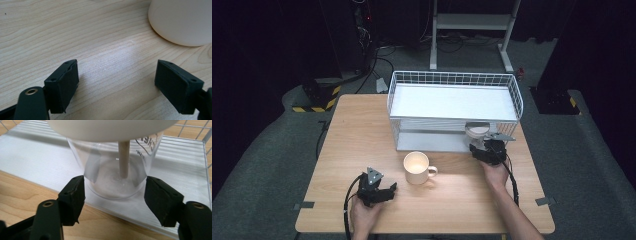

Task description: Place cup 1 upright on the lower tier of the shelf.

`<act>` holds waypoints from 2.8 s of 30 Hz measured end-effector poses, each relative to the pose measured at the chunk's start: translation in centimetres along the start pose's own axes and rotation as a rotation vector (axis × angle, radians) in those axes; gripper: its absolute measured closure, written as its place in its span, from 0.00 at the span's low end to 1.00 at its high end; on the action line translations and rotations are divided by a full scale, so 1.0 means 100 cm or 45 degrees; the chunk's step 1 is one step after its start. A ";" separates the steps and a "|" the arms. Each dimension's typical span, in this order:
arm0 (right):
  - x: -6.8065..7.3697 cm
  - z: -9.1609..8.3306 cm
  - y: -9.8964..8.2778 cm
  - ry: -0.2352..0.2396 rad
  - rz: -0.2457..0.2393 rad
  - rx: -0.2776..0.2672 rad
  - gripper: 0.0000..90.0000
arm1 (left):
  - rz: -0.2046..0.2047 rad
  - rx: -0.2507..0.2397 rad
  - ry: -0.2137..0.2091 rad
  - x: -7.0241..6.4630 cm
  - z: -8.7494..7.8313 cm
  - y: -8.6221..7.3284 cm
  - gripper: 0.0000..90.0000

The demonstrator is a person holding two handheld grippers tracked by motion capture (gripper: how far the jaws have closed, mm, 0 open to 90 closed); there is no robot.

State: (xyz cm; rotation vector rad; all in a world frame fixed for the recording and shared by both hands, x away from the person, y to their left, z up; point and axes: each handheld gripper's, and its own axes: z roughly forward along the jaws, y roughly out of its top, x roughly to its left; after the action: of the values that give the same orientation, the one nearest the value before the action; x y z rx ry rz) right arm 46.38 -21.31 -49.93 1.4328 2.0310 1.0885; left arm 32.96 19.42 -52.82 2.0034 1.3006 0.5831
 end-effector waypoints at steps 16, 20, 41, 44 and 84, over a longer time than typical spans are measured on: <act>-0.003 0.012 0.009 -0.032 0.016 0.030 0.41 | -0.001 -0.004 0.002 0.000 0.001 0.000 0.22; -0.001 0.016 0.012 -0.049 0.018 0.054 0.41 | -0.002 -0.004 0.002 0.000 0.000 0.000 0.22; -0.004 0.039 0.022 -0.121 0.002 0.068 0.51 | 0.000 -0.004 0.003 0.000 0.000 0.000 0.22; -0.004 0.041 0.021 -0.125 0.000 0.069 0.53 | 0.000 -0.006 0.004 0.000 0.001 0.000 0.22; -0.002 -0.020 0.001 0.049 -0.072 -0.025 0.40 | -0.005 -0.012 0.010 0.000 0.001 0.000 0.22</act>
State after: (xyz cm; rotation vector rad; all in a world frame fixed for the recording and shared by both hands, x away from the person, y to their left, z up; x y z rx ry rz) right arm 45.07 -22.24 -48.65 1.3464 2.0686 1.1178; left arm 33.06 19.38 -52.86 1.9926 1.3040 0.5945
